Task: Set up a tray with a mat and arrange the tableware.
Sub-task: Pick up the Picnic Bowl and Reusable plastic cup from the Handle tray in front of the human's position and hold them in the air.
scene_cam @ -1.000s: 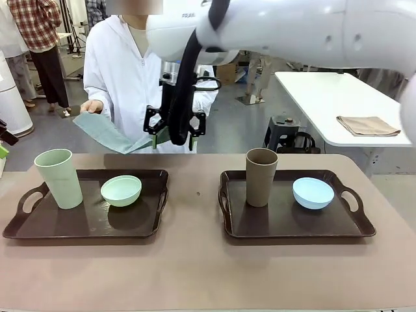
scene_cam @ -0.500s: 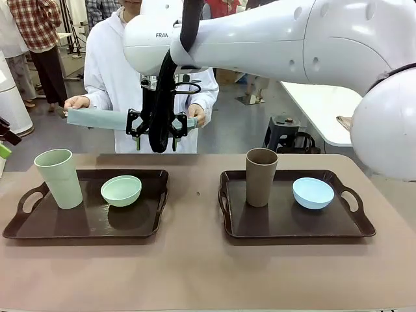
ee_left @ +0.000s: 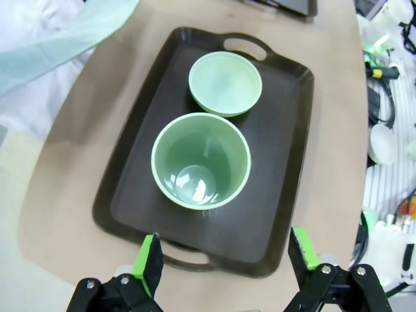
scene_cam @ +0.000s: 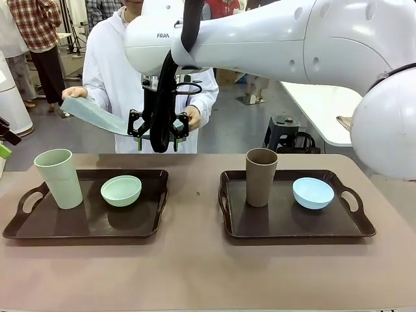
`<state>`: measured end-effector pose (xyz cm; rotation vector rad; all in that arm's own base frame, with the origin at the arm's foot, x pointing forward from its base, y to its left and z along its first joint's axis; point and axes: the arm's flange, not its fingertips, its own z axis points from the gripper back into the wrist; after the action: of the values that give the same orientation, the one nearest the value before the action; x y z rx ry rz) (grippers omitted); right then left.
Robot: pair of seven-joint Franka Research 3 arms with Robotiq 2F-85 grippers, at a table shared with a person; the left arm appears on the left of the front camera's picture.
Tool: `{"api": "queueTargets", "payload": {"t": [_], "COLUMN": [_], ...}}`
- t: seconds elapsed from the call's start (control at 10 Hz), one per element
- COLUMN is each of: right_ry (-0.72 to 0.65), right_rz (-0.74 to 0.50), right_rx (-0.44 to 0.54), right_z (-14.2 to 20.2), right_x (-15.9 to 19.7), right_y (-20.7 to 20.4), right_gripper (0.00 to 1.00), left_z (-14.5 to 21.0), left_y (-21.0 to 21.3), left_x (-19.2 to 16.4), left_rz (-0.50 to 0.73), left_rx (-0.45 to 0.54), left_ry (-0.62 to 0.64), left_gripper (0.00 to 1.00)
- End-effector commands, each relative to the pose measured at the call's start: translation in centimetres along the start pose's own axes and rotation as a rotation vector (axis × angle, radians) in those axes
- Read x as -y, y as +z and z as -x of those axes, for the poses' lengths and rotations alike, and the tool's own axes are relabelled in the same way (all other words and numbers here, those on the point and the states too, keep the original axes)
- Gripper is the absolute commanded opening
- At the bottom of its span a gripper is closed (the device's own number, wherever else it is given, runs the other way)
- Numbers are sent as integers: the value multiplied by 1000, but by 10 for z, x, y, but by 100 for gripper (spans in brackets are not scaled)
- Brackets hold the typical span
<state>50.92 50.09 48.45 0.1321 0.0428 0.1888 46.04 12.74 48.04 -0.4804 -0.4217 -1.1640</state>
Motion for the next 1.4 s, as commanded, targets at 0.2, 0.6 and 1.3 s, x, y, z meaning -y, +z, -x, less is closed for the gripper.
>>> {"api": "queueTargets", "payload": {"t": [0.2, 0.6, 1.3], "right_ry": [0, -68, -94], "right_rz": [0, 16, 2], "right_rx": [0, 38, 92], "right_z": [0, -8, -28], "right_x": [0, -12, -47], "right_y": [0, -33, -80], "right_gripper": [100, 100, 100], "left_z": [0, 33, 56], "left_y": [0, -9, -31], "left_x": [0, -25, -62], "left_rz": [0, 125, 45], "left_rx": [0, 185, 314], "left_ry": [0, -244, -263], "left_gripper": [100, 100, 100]}}
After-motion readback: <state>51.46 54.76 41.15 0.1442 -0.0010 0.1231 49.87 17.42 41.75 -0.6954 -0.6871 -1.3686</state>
